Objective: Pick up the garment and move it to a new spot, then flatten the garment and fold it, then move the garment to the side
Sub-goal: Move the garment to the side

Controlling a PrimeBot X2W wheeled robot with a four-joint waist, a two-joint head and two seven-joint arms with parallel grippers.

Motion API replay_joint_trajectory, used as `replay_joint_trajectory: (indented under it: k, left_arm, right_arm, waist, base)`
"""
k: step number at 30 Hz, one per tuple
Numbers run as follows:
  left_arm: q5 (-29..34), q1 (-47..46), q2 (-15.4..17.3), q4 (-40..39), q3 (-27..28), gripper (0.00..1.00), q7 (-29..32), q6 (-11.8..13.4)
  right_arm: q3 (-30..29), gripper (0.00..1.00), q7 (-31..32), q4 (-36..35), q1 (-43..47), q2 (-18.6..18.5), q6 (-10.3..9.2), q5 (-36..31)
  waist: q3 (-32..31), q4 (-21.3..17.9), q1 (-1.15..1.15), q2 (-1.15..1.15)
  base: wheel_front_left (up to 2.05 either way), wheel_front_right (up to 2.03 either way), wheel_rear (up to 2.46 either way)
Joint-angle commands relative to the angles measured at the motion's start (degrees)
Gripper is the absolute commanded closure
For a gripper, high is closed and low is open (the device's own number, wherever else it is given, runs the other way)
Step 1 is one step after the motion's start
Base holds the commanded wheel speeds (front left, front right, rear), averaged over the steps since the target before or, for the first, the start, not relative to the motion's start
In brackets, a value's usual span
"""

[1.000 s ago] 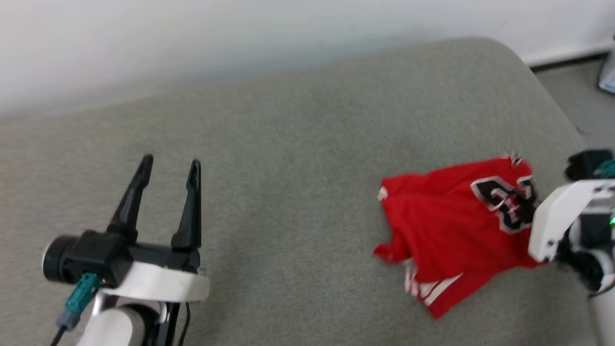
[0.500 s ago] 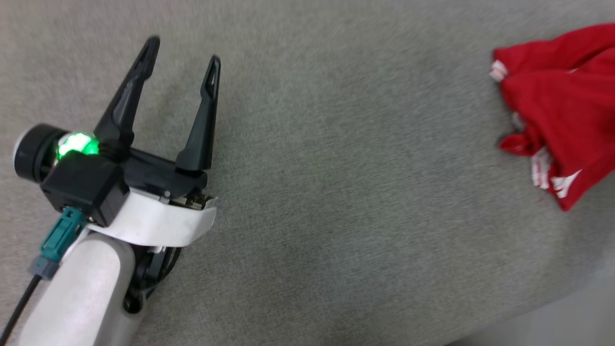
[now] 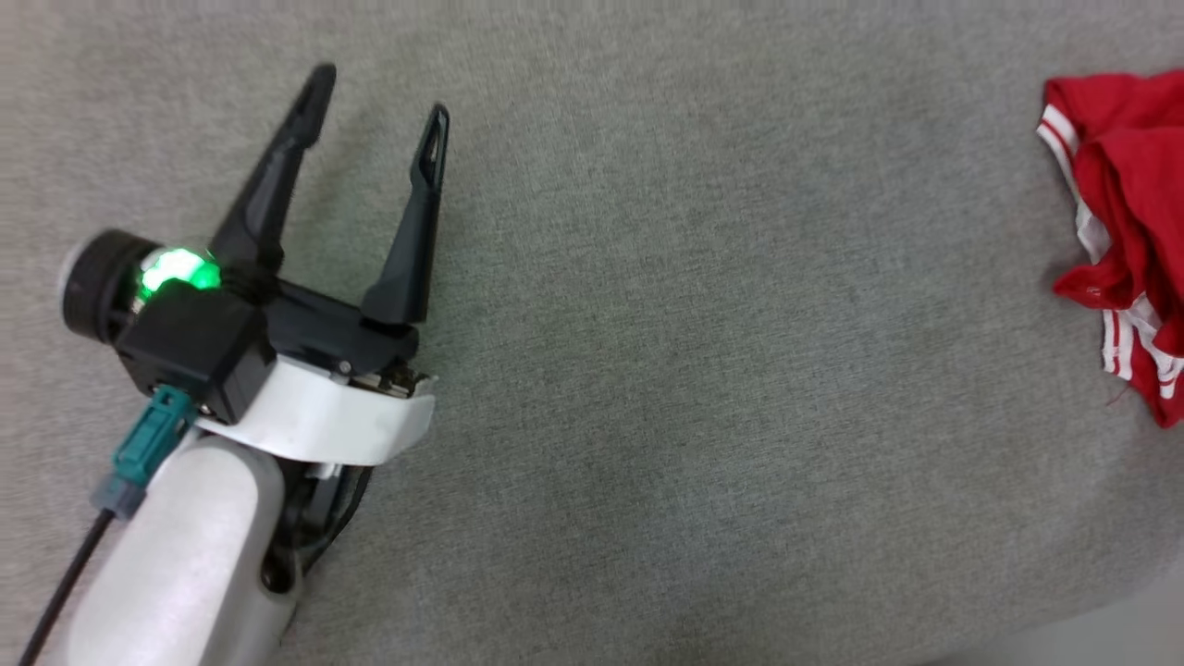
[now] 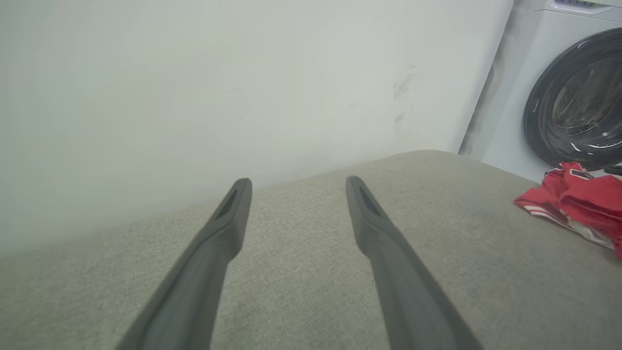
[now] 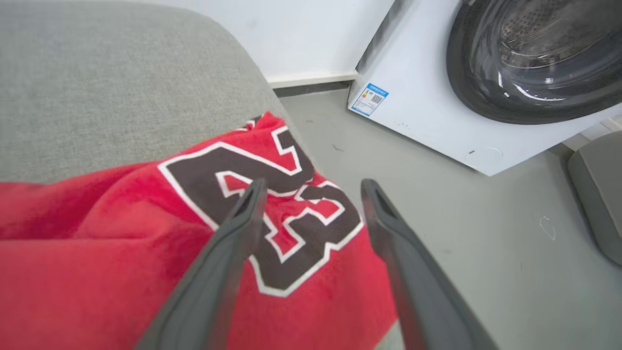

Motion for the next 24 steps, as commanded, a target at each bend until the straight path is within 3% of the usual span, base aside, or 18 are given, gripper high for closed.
replay_joint_trajectory:
  k: [1, 7, 16, 24]
  left_arm:
    - [-0.5, 1.4, -0.6, 0.9, -0.1, 0.0, -0.8, 0.2]
    - [-2.3, 6.1, -2.8, 5.3, -0.3, 0.0, -3.3, 1.0]
    - [-4.4, 15.7, -5.2, 8.9, 2.3, 0.0, -4.8, 4.1]
    - [-5.1, 21.7, -6.9, 10.1, 5.0, 0.0, -5.2, 5.4]
  right_arm:
    - [-0.6, 0.0, -1.4, -0.5, 0.7, 1.3, -0.04, -0.9]
    - [-0.6, 0.0, -6.3, -3.2, 5.4, 3.3, -0.04, -0.2]
    - [7.7, 0.0, -9.9, -13.3, 21.0, 7.5, -0.04, 8.0]
    - [17.2, 0.0, -9.9, -22.5, 32.8, 11.4, -0.04, 9.5]
  waist:
    - [-2.8, 0.5, -0.01, 0.0]
    - [-11.2, 1.7, -0.01, 0.0]
    - [-21.9, 5.0, -0.01, 0.0]
    - [-28.4, 10.1, -0.01, 0.0]
  base:
    - [0.0, 0.0, 0.0]
    - [0.0, 0.0, 0.0]
    - [0.0, 0.0, 0.0]
    - [0.0, 0.0, 0.0]
